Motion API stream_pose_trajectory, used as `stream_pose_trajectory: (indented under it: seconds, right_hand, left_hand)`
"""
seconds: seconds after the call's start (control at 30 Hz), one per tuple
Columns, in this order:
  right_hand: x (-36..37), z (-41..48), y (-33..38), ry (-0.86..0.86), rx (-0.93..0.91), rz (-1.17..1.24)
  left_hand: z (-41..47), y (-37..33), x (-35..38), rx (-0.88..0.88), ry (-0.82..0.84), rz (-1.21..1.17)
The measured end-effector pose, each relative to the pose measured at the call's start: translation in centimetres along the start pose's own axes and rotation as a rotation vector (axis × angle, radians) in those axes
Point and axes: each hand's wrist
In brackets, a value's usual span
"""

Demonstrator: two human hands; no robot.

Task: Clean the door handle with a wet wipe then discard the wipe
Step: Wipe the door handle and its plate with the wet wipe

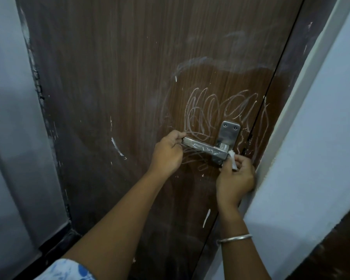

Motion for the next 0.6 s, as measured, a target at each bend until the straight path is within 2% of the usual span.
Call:
stream_pose_trajectory:
  seconds: [0.17,0.43,0.6]
  right_hand:
    - [-0.1,-0.8,-0.5,0.041,-0.062,-0.017]
    - [3.3,-1.7,-0.8,-0.085,0.2,0.118]
    - [4.5,-2.0,-0.1,-0.194,0.34,0.295]
  left_hand:
    - [-0.1,-0.1,0.0,-0.003,0.003,-0.008]
    - [-0.1,0.1,0.2,-0.002,-0.018,0.03]
    - [-0.2,0.0,0.2,0.013,-0.016,0.044]
Point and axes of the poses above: each hand's wrist, its own z-axis towards the middle knuckle, its own x-axis out of the palm, y = z × x, and after that the axes turned 14 degrees about z, right-handed
